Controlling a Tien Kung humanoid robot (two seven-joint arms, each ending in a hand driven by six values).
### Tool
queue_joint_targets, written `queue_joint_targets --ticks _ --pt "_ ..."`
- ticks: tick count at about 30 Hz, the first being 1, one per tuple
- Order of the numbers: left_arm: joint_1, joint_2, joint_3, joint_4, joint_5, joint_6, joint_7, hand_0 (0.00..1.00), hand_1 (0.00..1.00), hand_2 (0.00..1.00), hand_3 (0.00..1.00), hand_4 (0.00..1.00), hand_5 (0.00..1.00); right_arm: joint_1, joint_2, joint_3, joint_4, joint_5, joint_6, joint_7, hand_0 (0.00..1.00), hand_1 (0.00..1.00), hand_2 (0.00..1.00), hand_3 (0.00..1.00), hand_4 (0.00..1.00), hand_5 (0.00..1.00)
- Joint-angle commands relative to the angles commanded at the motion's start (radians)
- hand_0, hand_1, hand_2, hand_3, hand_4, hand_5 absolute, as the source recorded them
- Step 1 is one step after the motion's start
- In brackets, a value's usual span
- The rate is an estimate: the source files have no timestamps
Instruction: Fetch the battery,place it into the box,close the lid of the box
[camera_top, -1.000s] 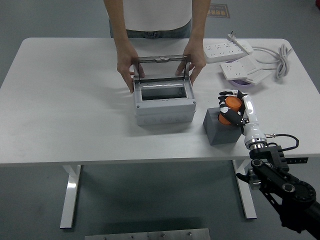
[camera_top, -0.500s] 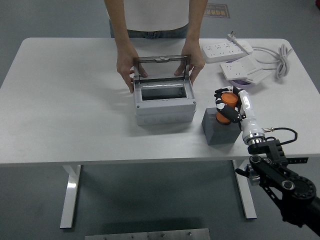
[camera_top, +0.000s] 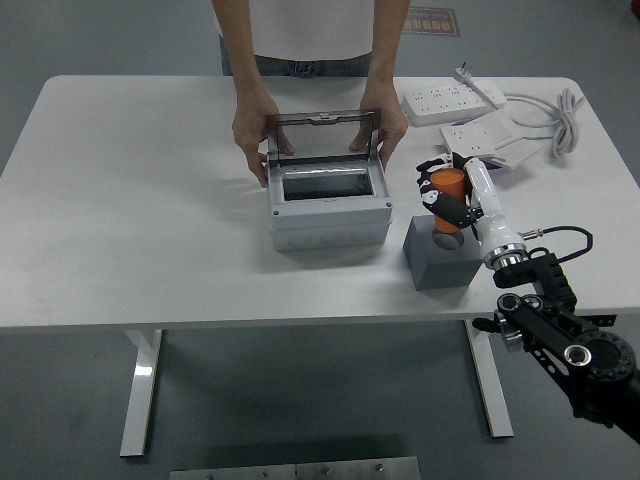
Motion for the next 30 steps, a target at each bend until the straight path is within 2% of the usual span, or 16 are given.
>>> queue_joint_targets --ticks 7,14,15,18,24,30 --pt "-0.001 0.004 0.001 -0.002 -0.004 0.004 0.003 0.536 0.733 0.632 0.54 0.29 0.002 0.12 -0.045 -0.055 0.031 -0.239 0.092 -0.154 0.242 0.238 0.372 0.347 0.014 0.002" --pt "-0.002 0.008 0.002 -0.003 -0.005 0.005 0.004 0.536 0.733 0.633 0.539 0.288 0.002 0.227 -0.048 -0.165 0.028 -0.475 0.168 -0.284 0.243 0.236 0.37 0.345 0.012 0.002" --pt "-0.003 0.01 0.001 -0.003 -0.003 0.005 0.005 0.536 0.733 0.636 0.539 0.288 0.002 0.26 -0.037 -0.206 0.011 -0.54 0.189 -0.311 0.244 0.236 0.371 0.348 0.011 0.002" --pt "-0.004 0.011 0.0 -0.003 -0.002 0.004 0.005 0.536 0.733 0.636 0.539 0.288 0.002 0.284 -0.025 -0.235 -0.006 -0.587 0.204 -0.328 0.244 0.236 0.371 0.348 0.011 0.002" --pt "-0.005 0.016 -0.003 -0.005 0.005 0.001 0.008 0.536 0.733 0.638 0.538 0.288 0.002 0.383 0.042 -0.328 -0.111 -0.738 0.247 -0.378 0.24 0.234 0.364 0.341 0.005 0.002" --pt "-0.006 0.022 -0.009 -0.006 0.015 -0.002 0.011 0.535 0.733 0.638 0.539 0.286 0.002 0.463 0.108 -0.391 -0.21 -0.778 0.253 -0.387 0.245 0.235 0.366 0.343 0.007 0.002"
